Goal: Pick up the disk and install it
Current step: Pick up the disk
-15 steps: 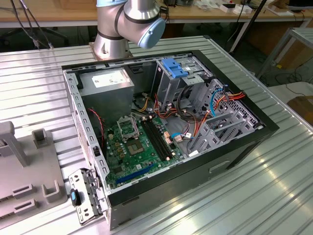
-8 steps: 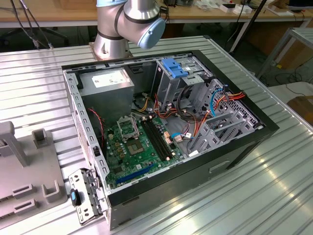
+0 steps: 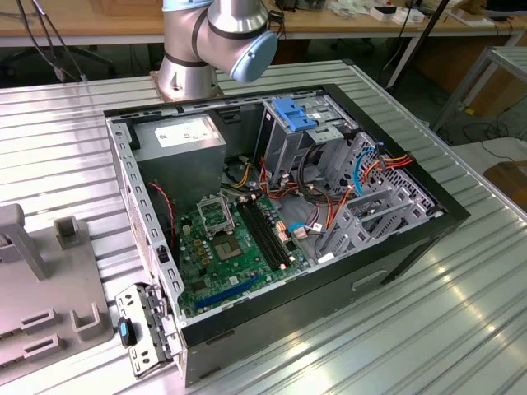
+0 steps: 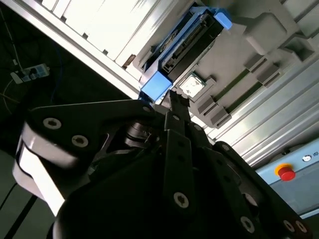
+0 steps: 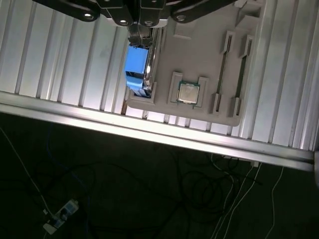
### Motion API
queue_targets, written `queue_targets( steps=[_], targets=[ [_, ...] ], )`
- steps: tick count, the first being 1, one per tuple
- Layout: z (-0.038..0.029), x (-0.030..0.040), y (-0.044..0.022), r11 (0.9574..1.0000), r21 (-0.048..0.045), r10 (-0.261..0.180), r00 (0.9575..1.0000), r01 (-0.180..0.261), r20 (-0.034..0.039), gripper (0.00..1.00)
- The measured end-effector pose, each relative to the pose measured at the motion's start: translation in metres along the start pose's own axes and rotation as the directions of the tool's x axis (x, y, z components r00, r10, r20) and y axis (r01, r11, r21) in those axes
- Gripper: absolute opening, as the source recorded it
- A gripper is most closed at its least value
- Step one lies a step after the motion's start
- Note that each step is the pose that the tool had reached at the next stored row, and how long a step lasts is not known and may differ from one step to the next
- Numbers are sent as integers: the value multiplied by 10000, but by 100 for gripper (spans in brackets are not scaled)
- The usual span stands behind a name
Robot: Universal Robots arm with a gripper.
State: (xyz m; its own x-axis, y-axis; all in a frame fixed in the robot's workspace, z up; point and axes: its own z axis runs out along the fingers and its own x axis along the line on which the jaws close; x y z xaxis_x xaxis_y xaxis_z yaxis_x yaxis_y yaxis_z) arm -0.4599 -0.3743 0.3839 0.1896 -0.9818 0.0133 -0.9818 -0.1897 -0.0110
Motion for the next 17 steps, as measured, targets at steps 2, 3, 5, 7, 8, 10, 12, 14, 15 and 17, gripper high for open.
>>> queue_targets(
  steps=[2, 3, 5, 7, 8, 10, 12, 14, 15, 17],
  targets=[
    [0, 0, 0, 10000, 1, 0, 10000, 0, -1, 11],
    [0, 0, 0, 10000, 1, 0, 10000, 0, -1, 11],
    [0, 0, 1, 10000, 1, 0, 10000, 0, -1, 11],
    [1, 0, 1, 10000, 2, 0, 10000, 0, -1, 24],
    [0, 0, 1, 10000, 2, 0, 10000, 0, -1, 30],
    [1, 0, 1, 10000, 2, 0, 10000, 0, -1, 42],
    [3, 0, 2, 10000, 4, 2, 10000, -2, -3, 48],
    [13, -1, 6, 10000, 8, 72, 10000, -72, -4, 55],
    [22, -4, 7, 9999, 5, 154, 9999, -154, -6, 55],
    [52, -6, 8, 9993, 3, 385, 9993, -385, -8, 55]
  ],
)
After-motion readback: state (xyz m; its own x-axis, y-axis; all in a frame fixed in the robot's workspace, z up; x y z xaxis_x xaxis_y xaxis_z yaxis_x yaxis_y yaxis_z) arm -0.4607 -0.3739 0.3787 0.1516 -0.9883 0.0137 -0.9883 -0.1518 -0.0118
